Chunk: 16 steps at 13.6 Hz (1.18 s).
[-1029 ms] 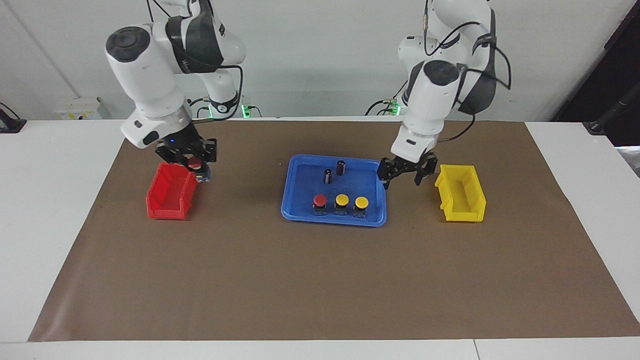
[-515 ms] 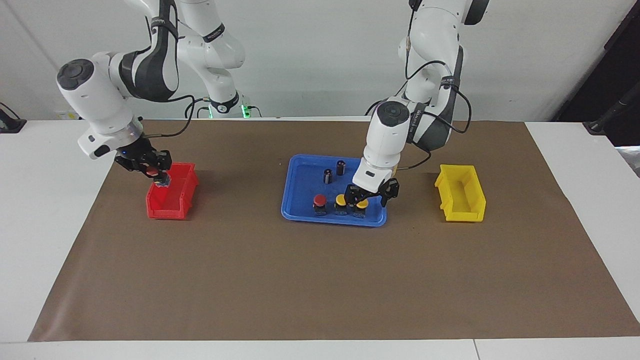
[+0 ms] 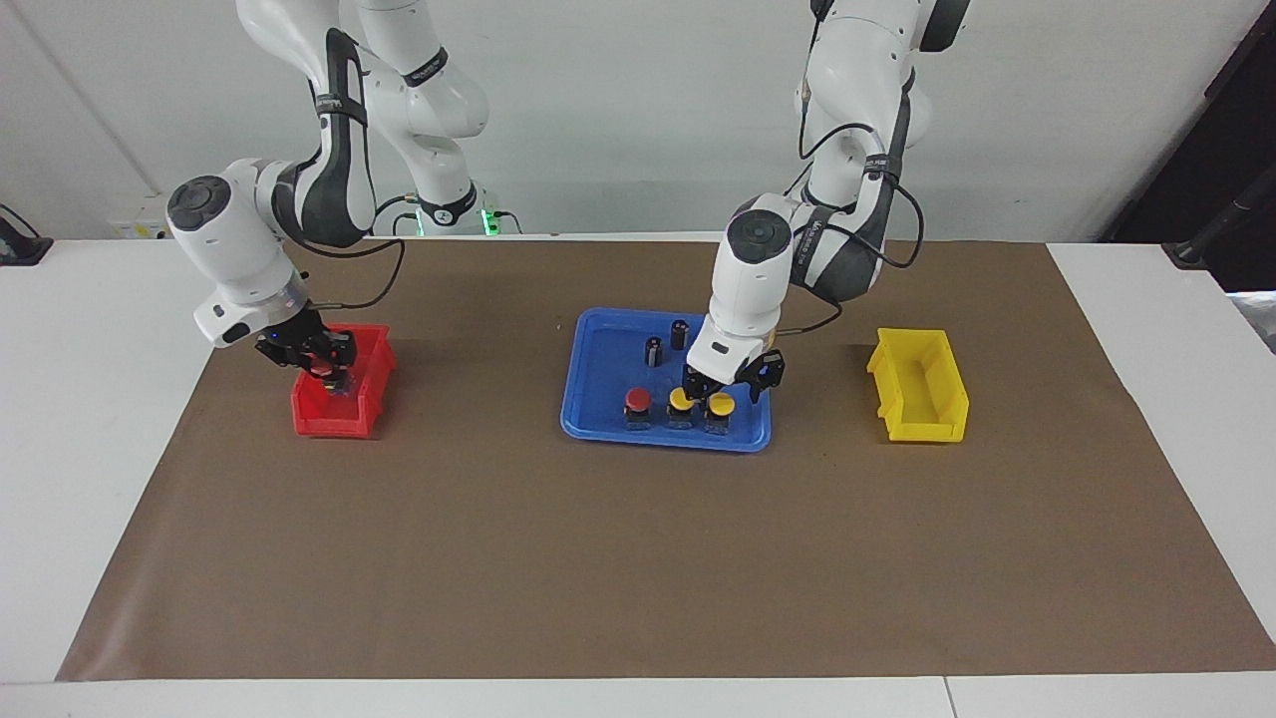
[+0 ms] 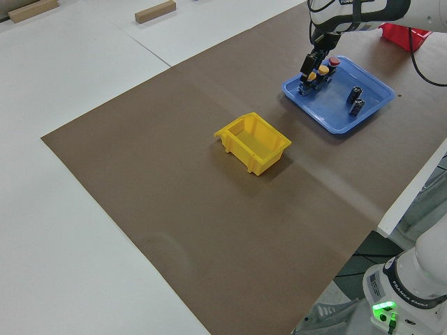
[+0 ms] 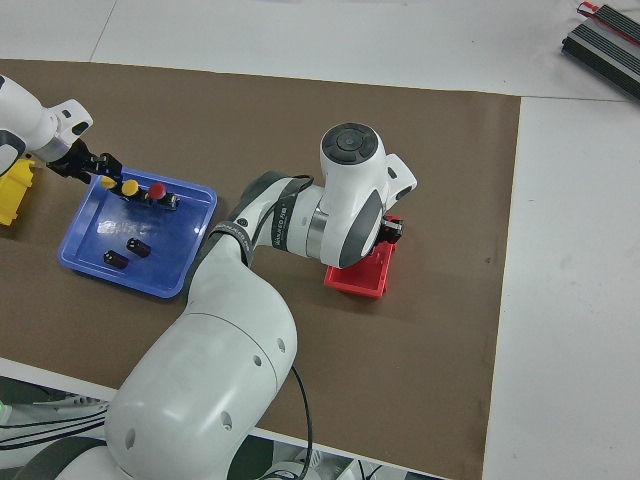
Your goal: Sort red and yellow buttons by color
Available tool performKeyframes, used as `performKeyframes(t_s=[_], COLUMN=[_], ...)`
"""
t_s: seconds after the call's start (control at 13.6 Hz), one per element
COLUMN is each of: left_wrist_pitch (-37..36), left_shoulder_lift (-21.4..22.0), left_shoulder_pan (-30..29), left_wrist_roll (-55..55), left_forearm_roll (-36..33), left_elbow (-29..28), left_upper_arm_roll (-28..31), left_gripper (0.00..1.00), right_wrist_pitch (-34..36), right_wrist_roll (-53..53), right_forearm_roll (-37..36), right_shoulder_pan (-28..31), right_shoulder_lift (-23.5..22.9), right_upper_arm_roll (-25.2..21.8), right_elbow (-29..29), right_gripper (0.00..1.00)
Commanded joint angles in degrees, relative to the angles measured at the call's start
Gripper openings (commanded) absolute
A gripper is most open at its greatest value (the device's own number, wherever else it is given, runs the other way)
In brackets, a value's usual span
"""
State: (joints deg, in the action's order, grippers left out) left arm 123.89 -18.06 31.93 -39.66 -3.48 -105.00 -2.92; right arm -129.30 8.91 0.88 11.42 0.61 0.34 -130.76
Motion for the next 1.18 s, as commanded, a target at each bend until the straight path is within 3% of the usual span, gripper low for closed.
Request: performKeyframes(t_s=[0.0, 0.44, 0.59, 0.81, 1.1], left_wrist_pitch=[-0.14, 0.04, -1.01, -13.27, -28.76], left_shoulder_lift=[1.18, 1.10, 1.10, 3.20, 6.98], left_shoulder_pan=[0.50, 0.41, 0.50, 0.06, -1.43], left_wrist_roll=[-0.86, -1.47, -1.47, -1.21, 5.96], left_forearm_roll=[-1.53, -1.26, -0.91, -0.91, -3.97], left_elbow=[-1.18, -1.09, -0.04, 7.67, 11.66], left_upper_arm_roll=[0.64, 0.55, 0.55, 0.55, 2.48], left_gripper=[0.62, 0.30, 0.12, 0.02, 0.02], right_wrist_pitch=[-1.48, -1.39, -1.31, -1.22, 2.89], right_wrist_roll=[1.81, 1.81, 1.81, 1.81, 1.81], right_forearm_roll=[-0.18, -0.35, -0.36, -0.36, -0.44], right_shoulder_pan=[1.50, 0.01, 0.01, 0.01, -0.17], right_shoulder_lift=[0.62, 0.79, 0.88, 0.88, 0.44], right_upper_arm_roll=[0.72, 0.72, 0.72, 0.72, 0.72], right_elbow=[-1.51, -2.74, -2.74, -2.66, 1.02], right_gripper=[0.14, 0.16, 0.41, 0.62, 0.68])
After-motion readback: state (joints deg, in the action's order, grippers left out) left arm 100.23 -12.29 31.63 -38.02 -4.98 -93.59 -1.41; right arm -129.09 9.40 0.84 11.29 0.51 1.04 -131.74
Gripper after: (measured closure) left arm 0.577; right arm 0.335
